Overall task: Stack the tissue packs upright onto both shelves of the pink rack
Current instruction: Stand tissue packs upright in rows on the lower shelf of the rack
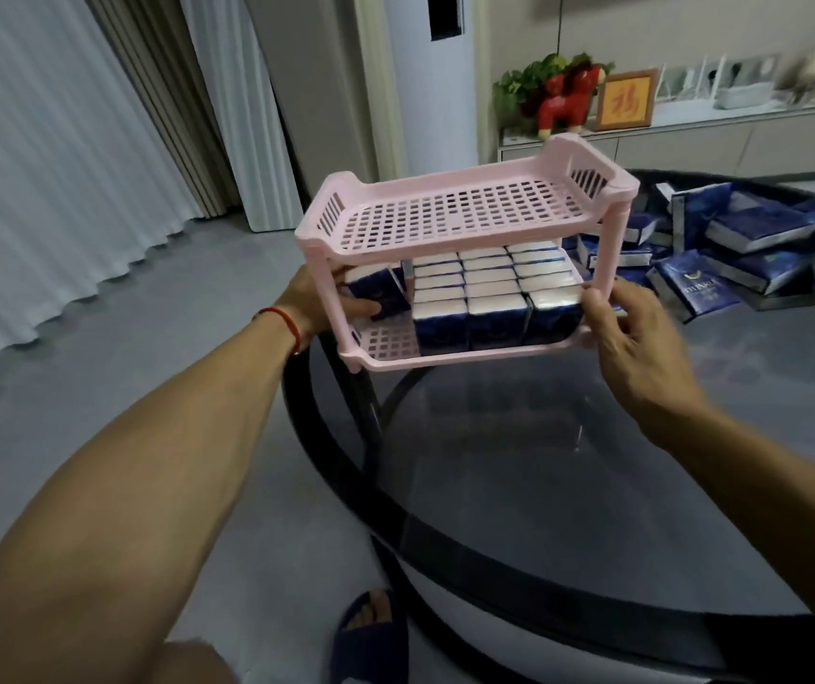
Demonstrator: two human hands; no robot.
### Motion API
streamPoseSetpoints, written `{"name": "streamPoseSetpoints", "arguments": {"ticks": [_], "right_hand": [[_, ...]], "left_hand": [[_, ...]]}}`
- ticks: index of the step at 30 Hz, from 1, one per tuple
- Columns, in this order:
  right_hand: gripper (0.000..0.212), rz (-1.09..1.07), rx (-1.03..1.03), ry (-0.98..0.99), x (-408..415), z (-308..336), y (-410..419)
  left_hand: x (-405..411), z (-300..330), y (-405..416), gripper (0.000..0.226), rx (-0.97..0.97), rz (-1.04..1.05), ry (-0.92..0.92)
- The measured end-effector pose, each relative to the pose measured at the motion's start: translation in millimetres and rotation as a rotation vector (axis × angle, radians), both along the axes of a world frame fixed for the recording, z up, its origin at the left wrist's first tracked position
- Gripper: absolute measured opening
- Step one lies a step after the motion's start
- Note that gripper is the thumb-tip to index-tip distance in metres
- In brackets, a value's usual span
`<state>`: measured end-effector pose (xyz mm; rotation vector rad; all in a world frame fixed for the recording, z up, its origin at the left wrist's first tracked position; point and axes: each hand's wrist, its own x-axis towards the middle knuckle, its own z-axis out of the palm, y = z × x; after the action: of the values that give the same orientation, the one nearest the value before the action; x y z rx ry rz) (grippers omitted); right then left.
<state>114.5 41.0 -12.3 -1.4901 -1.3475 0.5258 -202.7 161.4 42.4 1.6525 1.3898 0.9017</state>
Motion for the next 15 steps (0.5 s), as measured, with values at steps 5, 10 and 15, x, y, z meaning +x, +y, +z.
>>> {"name": "streamPoseSetpoints", "arguments": {"ticks": [5,10,15], "right_hand": [[0.036,-0.006,0.023,-0.015,5,-5,3],[0.040,-0.018,0.035,-0.023,8,-11,9],[0.039,-0.017,0.041,-0.026,9,-13,12]], "left_hand": [[17,-1,4,0.065,0.107,0.009,0.130],[19,-8,13,0.075,0.204,-0.007,0.340],[19,-10,18,0.068,0.225,0.028,0.402]]}}
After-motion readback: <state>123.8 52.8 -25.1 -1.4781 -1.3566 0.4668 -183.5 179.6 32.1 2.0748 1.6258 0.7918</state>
